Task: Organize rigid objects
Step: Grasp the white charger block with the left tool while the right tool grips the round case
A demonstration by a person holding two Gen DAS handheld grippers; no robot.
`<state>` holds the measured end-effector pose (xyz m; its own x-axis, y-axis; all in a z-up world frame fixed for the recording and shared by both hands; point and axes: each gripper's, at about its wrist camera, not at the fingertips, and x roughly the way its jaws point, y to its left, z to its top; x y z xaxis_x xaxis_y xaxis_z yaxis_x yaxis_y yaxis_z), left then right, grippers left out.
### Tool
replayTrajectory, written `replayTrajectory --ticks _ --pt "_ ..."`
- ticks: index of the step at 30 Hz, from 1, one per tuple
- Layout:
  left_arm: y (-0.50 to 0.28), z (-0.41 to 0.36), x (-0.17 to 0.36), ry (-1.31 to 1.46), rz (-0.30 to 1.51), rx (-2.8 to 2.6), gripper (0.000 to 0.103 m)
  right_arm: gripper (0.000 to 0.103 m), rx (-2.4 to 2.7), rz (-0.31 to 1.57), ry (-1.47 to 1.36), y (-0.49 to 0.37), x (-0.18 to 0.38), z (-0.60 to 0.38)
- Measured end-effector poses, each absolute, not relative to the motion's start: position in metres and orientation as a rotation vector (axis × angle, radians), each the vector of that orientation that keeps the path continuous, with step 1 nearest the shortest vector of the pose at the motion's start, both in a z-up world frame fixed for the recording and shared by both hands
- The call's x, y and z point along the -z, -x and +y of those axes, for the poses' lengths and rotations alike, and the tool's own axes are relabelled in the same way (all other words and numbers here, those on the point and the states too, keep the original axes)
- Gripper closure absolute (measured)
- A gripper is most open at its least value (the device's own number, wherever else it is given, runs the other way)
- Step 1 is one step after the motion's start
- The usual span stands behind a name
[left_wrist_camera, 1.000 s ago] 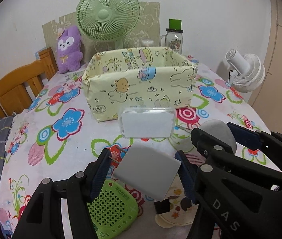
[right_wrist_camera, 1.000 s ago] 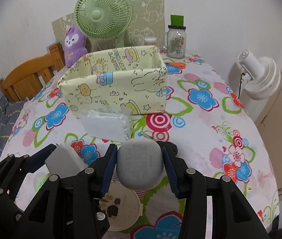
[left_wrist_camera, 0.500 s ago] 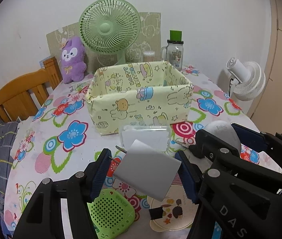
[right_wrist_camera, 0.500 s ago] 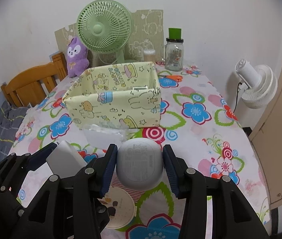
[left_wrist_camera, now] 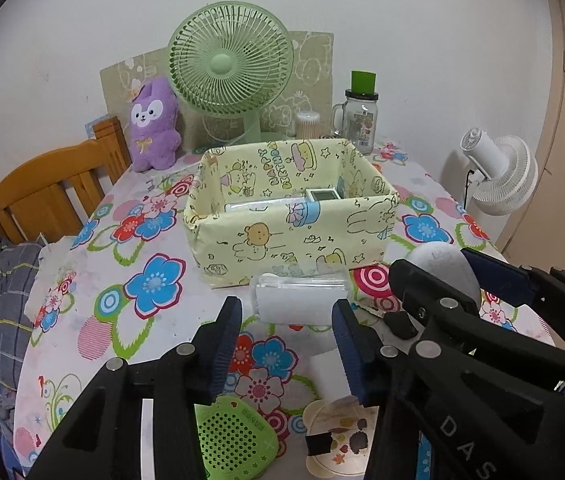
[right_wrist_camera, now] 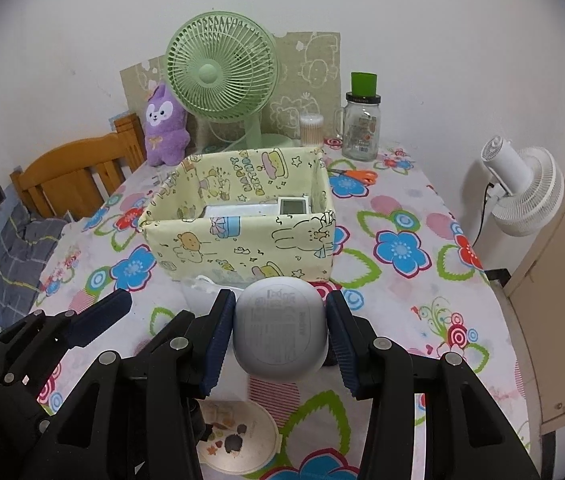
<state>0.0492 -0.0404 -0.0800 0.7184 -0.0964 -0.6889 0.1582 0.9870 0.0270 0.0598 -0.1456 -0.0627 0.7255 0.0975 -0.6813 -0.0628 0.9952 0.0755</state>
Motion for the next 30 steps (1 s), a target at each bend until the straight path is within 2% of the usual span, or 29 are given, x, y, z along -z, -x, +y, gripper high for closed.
replayTrajectory --ticks 9,12,14,19,22,30 --pt "-0.055 -0.036 0.102 -0.075 0.806 0.158 0.053 0.053 -0.097 0.798 -0.056 -0.066 0.085 -0.141" --pt "-0.058 -0.036 0.109 -0.075 0.819 0.164 0.047 0.053 -0.094 0.809 -0.056 -0.068 0.092 -0.141" --pt "-0.058 -0.038 0.112 -0.074 0.821 0.169 0.040 0.053 -0.090 0.812 -0.055 -0.069 0.095 -0.141" --pt "-0.061 -0.044 0.120 -0.071 0.840 0.188 0.035 0.053 -0.074 0.824 -0.053 -0.071 0.102 -0.147" --pt "-0.062 -0.049 0.124 -0.065 0.846 0.196 0.024 0.053 -0.065 0.831 -0.054 -0.071 0.106 -0.152" --pt "-0.065 -0.067 0.136 -0.074 0.873 0.218 0.024 0.053 -0.035 0.851 -0.055 -0.073 0.117 -0.168"
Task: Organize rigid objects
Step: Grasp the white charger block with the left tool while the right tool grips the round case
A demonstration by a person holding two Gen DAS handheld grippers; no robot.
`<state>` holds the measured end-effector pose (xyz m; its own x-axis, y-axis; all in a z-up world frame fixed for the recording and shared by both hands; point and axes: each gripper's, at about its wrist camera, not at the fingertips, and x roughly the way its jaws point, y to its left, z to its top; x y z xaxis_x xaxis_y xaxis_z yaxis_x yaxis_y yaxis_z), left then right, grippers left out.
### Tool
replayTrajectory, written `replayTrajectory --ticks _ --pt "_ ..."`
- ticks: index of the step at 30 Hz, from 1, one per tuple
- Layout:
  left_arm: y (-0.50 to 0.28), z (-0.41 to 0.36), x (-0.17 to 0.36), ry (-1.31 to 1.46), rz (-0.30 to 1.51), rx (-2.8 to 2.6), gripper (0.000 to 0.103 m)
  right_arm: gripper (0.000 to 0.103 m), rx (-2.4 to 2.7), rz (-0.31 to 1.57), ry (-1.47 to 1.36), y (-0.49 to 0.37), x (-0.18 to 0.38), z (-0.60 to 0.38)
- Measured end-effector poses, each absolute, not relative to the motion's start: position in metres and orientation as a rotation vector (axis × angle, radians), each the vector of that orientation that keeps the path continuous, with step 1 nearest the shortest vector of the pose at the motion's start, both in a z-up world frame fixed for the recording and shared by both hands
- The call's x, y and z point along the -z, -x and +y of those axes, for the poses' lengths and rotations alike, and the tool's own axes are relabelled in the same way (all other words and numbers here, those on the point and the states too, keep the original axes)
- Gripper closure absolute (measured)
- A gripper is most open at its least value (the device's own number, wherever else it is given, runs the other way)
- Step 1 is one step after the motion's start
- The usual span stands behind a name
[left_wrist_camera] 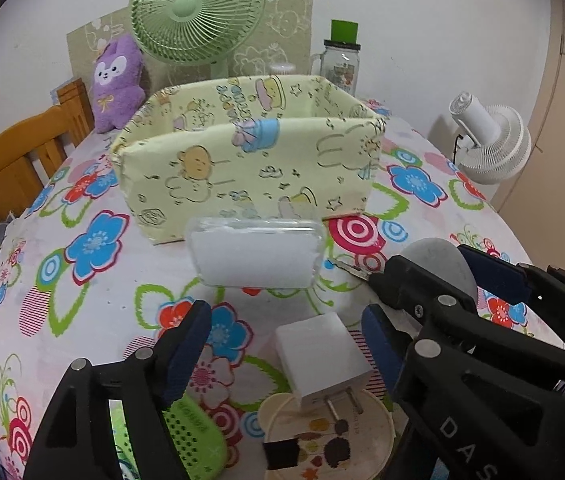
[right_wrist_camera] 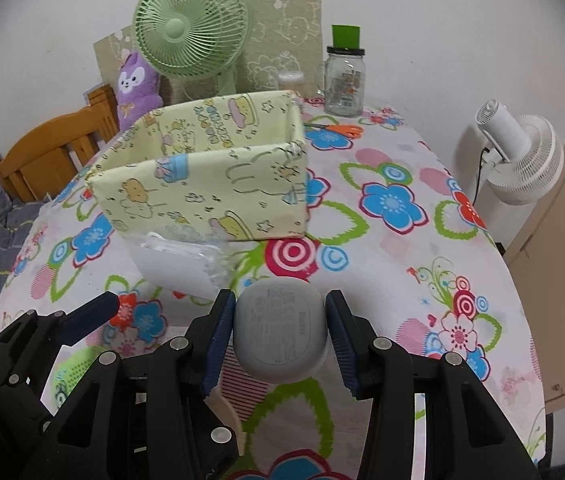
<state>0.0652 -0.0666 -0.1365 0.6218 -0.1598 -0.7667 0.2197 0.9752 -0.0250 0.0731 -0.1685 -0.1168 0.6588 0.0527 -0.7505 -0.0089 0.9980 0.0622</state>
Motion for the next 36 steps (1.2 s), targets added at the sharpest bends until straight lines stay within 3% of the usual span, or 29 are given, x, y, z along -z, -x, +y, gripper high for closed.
replayTrajectory --ticks 15,19,20,21,36 --pt "-0.069 -0.074 0.160 -0.078 0.927 0.219 0.023 0.053 -0.025 0.900 -0.053 -0.076 0.140 -0.177" --pt "-0.068 -0.074 0.166 -0.054 0.945 0.226 0.042 0.053 -0.027 0.914 -0.048 -0.077 0.145 -0.177" --pt "-0.066 -0.074 0.165 -0.056 0.939 0.220 0.055 0.053 -0.028 0.916 -0.052 -0.077 0.147 -0.177" --pt "-0.066 -0.074 0.165 -0.060 0.942 0.222 0.057 0.053 -0.030 0.918 -0.058 -0.077 0.147 -0.177" --pt "-0.060 -0.067 0.142 -0.064 0.879 0.218 0.062 0.053 -0.044 0.878 -0.076 -0.071 0.128 -0.171"
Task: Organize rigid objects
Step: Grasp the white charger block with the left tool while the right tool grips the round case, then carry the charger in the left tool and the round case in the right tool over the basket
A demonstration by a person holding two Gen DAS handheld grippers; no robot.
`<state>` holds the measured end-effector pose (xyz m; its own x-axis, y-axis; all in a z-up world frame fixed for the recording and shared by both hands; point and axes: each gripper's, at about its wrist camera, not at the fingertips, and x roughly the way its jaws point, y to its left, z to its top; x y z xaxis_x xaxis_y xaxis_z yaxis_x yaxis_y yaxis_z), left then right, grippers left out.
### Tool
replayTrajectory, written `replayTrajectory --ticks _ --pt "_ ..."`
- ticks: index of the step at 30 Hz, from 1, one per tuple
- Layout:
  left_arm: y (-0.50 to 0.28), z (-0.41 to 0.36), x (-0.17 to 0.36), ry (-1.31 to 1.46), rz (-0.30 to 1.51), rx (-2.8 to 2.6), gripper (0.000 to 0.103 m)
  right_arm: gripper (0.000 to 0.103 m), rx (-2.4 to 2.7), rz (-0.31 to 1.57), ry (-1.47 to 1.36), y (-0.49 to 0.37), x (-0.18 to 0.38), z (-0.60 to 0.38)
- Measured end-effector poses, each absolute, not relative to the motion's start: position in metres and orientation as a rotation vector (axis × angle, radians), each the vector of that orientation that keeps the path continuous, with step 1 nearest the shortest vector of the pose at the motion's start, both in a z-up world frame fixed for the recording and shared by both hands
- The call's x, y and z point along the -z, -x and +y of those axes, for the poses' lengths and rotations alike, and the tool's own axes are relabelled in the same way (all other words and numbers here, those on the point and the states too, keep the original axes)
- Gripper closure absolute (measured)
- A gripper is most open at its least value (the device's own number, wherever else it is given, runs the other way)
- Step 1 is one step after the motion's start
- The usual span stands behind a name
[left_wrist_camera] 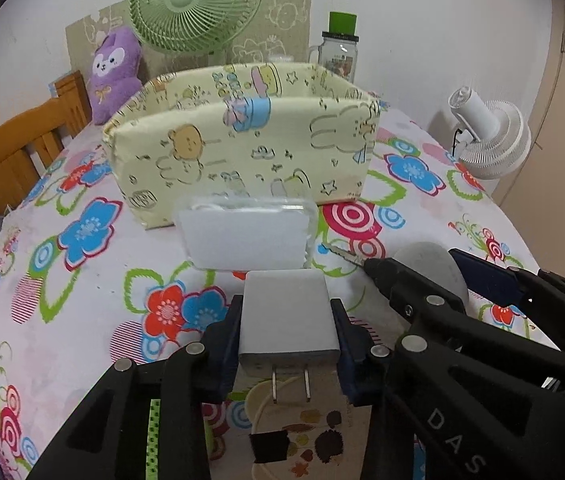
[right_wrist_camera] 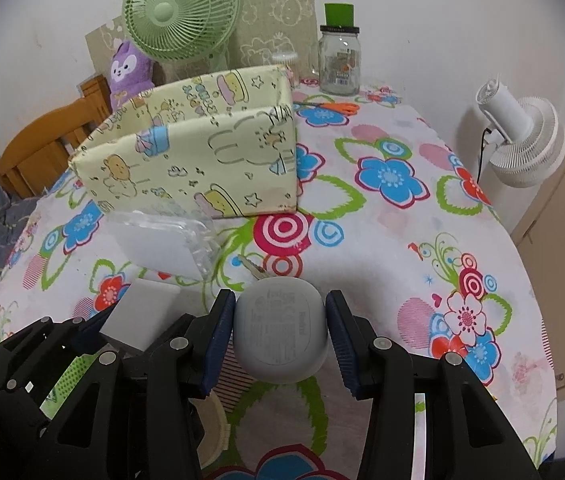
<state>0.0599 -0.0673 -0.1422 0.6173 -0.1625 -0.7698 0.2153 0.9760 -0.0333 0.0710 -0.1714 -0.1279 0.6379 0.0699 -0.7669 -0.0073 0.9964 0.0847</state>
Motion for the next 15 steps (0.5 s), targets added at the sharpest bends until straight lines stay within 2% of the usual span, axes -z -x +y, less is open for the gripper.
replayTrajectory --ticks 15 --pt "-0.051 -0.046 0.096 -0.057 0.809 0.199 0.062 0.053 -0.068 0.806 -0.066 -0.063 0.080 -0.150"
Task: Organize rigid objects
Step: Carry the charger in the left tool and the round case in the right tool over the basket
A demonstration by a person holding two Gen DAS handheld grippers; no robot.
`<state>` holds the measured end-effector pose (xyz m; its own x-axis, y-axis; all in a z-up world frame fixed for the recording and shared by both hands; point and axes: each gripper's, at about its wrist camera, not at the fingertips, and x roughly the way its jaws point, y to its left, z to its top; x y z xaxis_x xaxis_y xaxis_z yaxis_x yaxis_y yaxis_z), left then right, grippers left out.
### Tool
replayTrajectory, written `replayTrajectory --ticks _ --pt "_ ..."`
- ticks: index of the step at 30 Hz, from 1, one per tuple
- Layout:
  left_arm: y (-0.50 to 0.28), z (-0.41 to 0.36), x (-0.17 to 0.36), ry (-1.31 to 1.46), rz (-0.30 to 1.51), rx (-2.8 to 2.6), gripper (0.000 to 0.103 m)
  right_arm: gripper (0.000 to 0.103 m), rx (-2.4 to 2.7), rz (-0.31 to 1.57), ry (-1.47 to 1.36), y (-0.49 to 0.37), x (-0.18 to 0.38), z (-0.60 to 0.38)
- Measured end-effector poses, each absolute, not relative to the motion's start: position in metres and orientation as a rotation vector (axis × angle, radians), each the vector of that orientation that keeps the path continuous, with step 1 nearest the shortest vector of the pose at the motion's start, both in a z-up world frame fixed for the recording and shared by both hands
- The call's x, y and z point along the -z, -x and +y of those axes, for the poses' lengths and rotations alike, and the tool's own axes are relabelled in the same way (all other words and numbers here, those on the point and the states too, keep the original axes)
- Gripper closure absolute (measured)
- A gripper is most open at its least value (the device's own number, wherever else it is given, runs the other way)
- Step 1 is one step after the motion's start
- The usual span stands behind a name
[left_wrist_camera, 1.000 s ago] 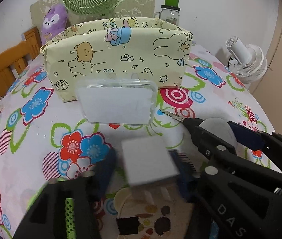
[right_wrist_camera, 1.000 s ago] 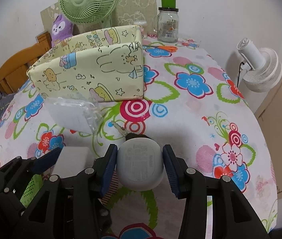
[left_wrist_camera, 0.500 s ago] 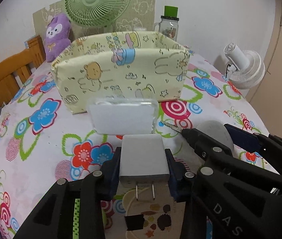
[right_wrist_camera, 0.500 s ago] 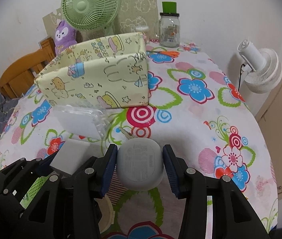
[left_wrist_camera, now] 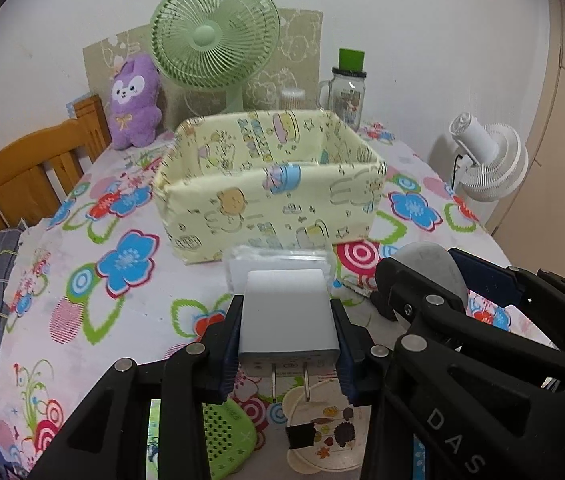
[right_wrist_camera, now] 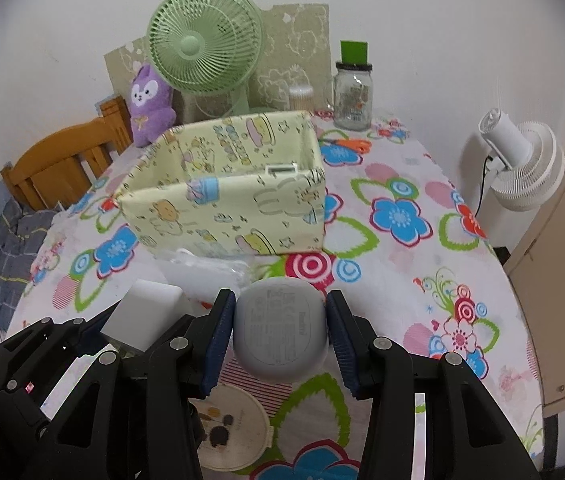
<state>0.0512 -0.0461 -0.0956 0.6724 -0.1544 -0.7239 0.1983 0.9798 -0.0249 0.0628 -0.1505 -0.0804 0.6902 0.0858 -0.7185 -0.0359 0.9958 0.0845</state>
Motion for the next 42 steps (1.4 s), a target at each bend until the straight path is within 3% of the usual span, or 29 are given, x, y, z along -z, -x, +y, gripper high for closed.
replayTrajectory --ticks 22,42 --pt "-0.071 -0.030 0.043 -0.058 0.749 0.168 0.062 0.053 -0.104 0.740 -0.065 -0.083 0.029 -0.136" --pt "-0.127 -0.035 0.031 -0.070 0.752 0.165 0.062 0.053 -0.105 0.742 -0.072 -0.141 0.015 -0.140"
